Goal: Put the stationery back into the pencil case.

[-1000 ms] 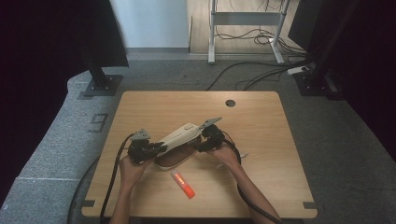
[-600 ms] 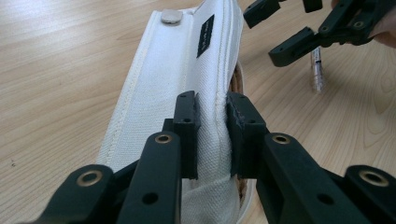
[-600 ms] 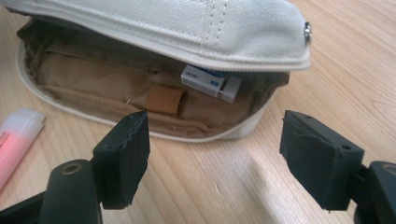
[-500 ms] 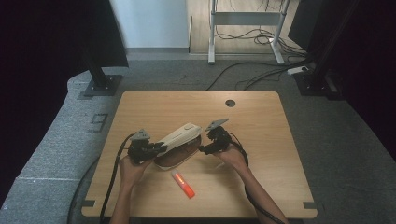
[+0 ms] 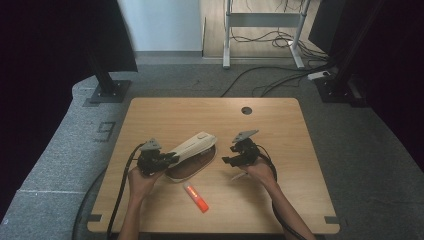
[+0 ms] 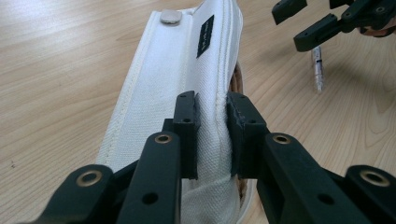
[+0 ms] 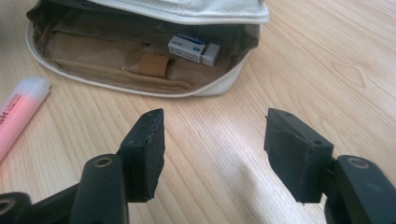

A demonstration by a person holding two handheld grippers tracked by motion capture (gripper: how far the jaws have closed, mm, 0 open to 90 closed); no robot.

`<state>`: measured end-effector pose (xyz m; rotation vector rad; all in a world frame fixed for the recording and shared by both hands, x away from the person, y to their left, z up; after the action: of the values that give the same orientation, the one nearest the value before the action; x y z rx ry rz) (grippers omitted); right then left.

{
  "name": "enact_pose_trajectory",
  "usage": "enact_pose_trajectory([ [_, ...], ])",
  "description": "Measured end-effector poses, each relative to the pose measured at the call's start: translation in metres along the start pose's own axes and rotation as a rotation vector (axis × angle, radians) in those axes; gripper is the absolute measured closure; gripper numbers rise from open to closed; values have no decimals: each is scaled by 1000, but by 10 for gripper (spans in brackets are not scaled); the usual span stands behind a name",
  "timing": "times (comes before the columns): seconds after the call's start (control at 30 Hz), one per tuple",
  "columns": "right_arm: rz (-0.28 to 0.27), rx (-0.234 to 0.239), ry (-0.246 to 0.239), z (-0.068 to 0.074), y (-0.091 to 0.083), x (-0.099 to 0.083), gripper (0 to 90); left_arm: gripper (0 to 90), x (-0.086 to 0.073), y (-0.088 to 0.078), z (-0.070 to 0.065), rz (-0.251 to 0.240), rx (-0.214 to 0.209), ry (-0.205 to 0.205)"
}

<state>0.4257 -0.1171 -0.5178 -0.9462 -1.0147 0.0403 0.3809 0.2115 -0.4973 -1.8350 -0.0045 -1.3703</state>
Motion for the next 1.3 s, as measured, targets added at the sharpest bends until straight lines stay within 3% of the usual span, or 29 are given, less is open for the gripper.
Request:
enact_pose_trajectory([
  [0.83,-38,-30,54,-20,-40,-35,441,748,-1,1,0,2,-5,1],
  [1.3,-15,-43,79,-38,-53,-63,463,747,-1,2,0,4,-8,2],
])
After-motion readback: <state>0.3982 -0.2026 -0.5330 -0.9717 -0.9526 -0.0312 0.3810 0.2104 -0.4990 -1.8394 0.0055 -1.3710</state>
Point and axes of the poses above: each handheld gripper's, and its own axes: y roughly forward along the jaws, x roughly out of its top, z roughly to its left, the point moved 2 cm from there along y, roughly forward along the jaws, and after that the axes turned 8 degrees about y, right-handed, at the moved point
